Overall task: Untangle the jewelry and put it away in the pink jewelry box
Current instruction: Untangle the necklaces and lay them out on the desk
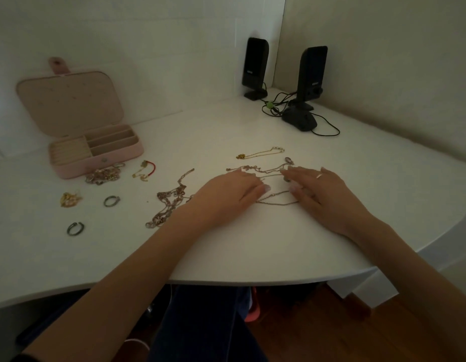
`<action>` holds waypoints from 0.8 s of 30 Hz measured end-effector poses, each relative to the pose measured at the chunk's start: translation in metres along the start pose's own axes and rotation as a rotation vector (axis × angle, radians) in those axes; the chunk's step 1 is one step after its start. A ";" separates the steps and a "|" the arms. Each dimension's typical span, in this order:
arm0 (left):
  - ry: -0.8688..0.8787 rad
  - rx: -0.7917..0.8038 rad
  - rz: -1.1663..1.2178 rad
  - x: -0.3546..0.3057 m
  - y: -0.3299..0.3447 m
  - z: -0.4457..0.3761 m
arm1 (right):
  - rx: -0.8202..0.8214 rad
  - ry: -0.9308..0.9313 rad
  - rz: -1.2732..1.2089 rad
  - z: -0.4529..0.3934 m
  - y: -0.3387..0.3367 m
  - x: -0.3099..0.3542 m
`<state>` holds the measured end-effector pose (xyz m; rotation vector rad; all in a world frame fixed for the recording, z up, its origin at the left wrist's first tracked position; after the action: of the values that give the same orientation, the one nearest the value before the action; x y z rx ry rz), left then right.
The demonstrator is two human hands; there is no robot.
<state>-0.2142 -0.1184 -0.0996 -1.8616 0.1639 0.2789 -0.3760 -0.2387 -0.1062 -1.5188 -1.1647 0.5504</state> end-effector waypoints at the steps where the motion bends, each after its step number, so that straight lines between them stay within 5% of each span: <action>1: 0.009 -0.025 -0.012 -0.001 -0.002 0.001 | 0.024 -0.013 0.030 -0.001 0.001 0.000; 6: -0.096 -0.146 -0.055 0.005 -0.014 0.005 | 0.000 0.042 0.067 0.001 0.000 -0.005; 14: -0.348 -0.463 0.365 0.033 -0.058 0.038 | -0.209 -0.054 -0.177 -0.014 -0.004 0.041; 24: -0.374 -0.321 0.160 0.080 -0.070 0.083 | 0.101 -0.269 -0.169 -0.079 0.033 0.129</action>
<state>-0.1285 -0.0154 -0.0806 -2.0759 0.0097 0.7958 -0.2447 -0.1596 -0.0825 -1.2732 -1.4345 0.7028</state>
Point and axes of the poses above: each hand's wrist, its own z-axis away from the middle knuckle, its own y-axis out of the palm, x = y × z, the point moved 3 cm from there along -z, towards the middle knuckle, and after that the axes turned 4 degrees about -x, right-handed, at the moved point
